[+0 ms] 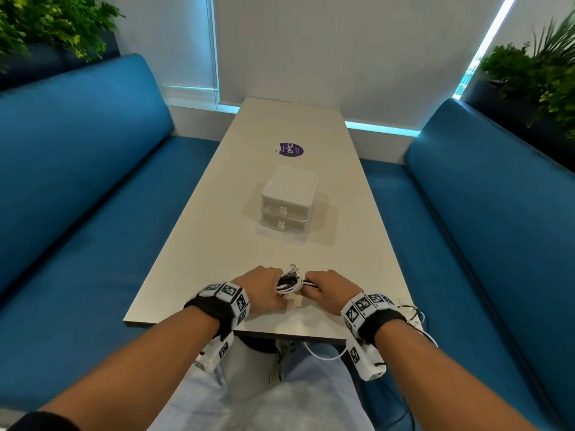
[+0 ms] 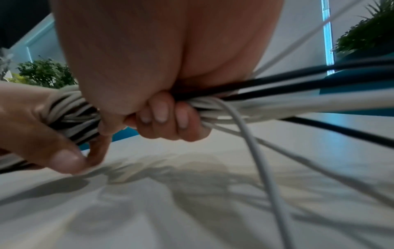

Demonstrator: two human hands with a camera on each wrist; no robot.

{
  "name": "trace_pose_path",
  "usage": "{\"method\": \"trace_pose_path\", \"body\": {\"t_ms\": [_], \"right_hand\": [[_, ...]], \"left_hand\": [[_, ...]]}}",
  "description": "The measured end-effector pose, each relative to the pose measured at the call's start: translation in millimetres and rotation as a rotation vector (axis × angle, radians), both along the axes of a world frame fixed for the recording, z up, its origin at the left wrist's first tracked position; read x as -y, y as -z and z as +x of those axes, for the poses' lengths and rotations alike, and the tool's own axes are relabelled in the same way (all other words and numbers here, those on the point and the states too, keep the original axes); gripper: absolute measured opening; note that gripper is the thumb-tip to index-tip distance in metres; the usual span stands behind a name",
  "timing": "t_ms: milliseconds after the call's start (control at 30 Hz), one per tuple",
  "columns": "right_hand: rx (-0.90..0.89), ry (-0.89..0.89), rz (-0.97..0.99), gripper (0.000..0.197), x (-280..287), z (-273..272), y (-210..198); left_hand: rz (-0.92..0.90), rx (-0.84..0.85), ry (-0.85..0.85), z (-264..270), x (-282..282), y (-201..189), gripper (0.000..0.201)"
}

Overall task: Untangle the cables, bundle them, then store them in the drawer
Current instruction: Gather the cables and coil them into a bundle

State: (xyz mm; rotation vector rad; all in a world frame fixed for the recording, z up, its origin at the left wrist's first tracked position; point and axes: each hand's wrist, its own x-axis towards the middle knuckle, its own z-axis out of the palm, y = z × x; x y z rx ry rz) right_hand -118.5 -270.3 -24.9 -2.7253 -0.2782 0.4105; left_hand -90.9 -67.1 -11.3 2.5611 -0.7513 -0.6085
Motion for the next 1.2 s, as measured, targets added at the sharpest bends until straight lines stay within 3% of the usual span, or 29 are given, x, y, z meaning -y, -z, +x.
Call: {"method": "trace_pose_path", "body": {"t_ms": [100, 167, 367, 467, 567, 633, 733, 833, 933, 1067, 1200], "right_hand": [[0.013, 0.012, 0.048, 0.027, -3, 2, -4], [0.015, 0.021, 0.071, 0.027, -6, 4, -4], [-0.018, 0.026, 0.081, 0.025, -11, -2, 1], [-0.017, 0.061, 0.117, 0.024, -12, -3, -2], [-0.008, 0.074, 0.13, 0.021, -10, 0, -11], [0.0, 0.058, 0.081, 0.019, -7, 1, -13], [0.016, 0.004, -0.023, 0.024, -6, -4, -8], [0.039, -0.03, -0.105, 0.034, -12, -8, -2], [0.061, -0.021, -0.151, 0.029, -15, -8, 0], [0.071, 0.06, -0.206, 0.025, -7, -16, 2], [0.022, 0.172, -0.042, 0.024, -5, -22, 4]], "left_hand": [[-0.022, 0.024, -0.018, 3, 0, -2, 0.02], [-0.032, 0.026, -0.025, 3, 2, -4, 0.013], [0.226, 0.196, 0.001, 6, 1, 2, 0.02], [0.163, 0.213, 0.004, 7, 4, -2, 0.016], [0.011, 0.116, -0.029, 8, 6, -7, 0.024], [-0.042, 0.092, -0.031, 6, 9, -8, 0.015], [0.09, 0.228, 0.013, 0, 12, -10, 0.029], [0.256, 0.406, 0.076, -6, 12, -14, 0.026], [0.324, 0.433, 0.059, -6, 10, -14, 0.021], [0.296, 0.464, -0.102, 17, -12, -25, 0.021], [0.287, 0.455, -0.128, 23, -16, -28, 0.02]]}}
